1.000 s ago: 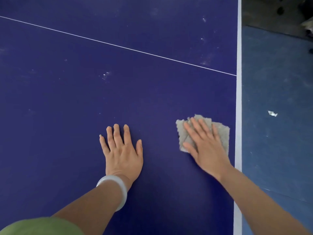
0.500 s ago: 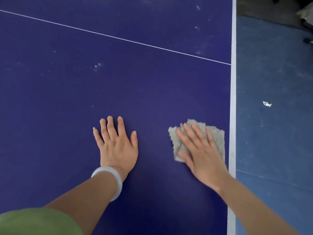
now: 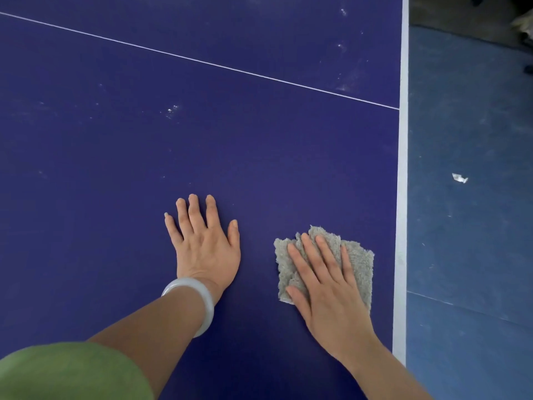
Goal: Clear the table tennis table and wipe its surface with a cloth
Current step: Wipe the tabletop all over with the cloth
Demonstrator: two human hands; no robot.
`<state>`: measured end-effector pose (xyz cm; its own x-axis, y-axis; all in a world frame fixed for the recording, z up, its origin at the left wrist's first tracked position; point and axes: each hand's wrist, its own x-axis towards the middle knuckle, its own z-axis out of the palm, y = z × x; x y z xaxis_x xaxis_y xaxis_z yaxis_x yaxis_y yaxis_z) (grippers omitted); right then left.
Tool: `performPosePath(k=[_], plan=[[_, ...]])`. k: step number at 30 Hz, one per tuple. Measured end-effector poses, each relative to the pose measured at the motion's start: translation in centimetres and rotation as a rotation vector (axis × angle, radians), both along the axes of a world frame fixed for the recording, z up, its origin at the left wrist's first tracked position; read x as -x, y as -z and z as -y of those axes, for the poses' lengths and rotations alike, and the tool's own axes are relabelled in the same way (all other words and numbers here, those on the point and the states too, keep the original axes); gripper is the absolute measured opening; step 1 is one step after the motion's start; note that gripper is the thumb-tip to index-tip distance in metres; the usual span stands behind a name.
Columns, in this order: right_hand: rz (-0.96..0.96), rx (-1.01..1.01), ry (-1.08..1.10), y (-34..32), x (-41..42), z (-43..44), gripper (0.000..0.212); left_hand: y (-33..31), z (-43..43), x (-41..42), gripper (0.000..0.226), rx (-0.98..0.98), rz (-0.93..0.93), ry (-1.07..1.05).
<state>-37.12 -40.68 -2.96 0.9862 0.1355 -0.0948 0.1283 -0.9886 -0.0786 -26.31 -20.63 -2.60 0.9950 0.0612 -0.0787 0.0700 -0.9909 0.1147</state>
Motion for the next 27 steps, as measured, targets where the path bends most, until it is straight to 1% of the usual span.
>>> performPosePath(k=[2, 4, 6, 7, 8, 9, 11, 13, 16, 19, 20, 23, 24, 25, 27], plan=[[0.011, 0.036, 0.046, -0.2, -2.7, 1.7, 0.059, -0.1, -0.1, 0.0, 0.07, -0.005, -0.003, -0.004], [0.024, 0.025, 0.254, -0.7, -6.9, 3.6, 0.057, -0.1, 0.0, 0.0, 0.07, -0.011, -0.013, -0.006], [-0.03, -0.04, 0.473, -1.2, -10.2, 4.4, 0.059, -0.1, 0.0, 0.0, 0.071, -0.005, -0.016, -0.007], [-0.057, -0.067, 0.524, -1.3, -10.8, 3.8, 0.061, 0.0, 0.0, 0.0, 0.072, -0.01, -0.018, -0.006], [-0.058, -0.069, 0.53, -1.3, -10.6, 2.6, 0.063, 0.0, -0.1, 0.0, 0.072, -0.017, -0.021, -0.005], [-0.036, -0.047, 0.492, -1.0, -9.8, 1.0, 0.064, 0.0, -0.1, 0.0, 0.072, -0.023, -0.023, -0.003], [0.02, -0.015, 0.334, -0.9, -6.8, -2.6, 0.063, 0.0, -0.2, -0.1, 0.072, -0.026, -0.013, 0.0], [0.034, -0.008, 0.177, -0.5, -4.0, -5.3, 0.063, 0.1, -0.2, -0.1, 0.072, -0.012, 0.001, 0.007], [0.012, 0.016, 0.068, -0.1, -2.5, -6.1, 0.062, 0.0, -0.3, -0.1, 0.071, 0.011, 0.003, 0.018], [0.014, 0.046, 0.057, -0.2, -3.8, -5.6, 0.062, -0.5, -0.7, 0.0, 0.069, 0.113, -0.007, 0.026], [0.008, 0.044, 0.073, -0.3, -4.4, -5.5, 0.062, -0.7, -1.1, 0.1, 0.067, 0.189, -0.004, 0.036], [0.016, 0.032, 0.138, -0.4, -6.2, -5.2, 0.064, -1.7, -3.9, 0.2, 0.062, 0.518, 0.007, 0.118], [0.016, 0.028, 0.159, -0.4, -6.7, -5.1, 0.064, -2.0, -5.7, 0.3, 0.062, 0.577, 0.021, 0.16], [0.019, 0.028, 0.179, -0.3, -7.1, -5.0, 0.064, -2.2, -7.8, 0.3, 0.061, 0.561, 0.051, 0.199], [0.025, 0.042, 0.223, -0.2, -7.9, -5.2, 0.065, -2.2, -12.7, -0.1, 0.06, 0.391, 0.106, 0.229]])
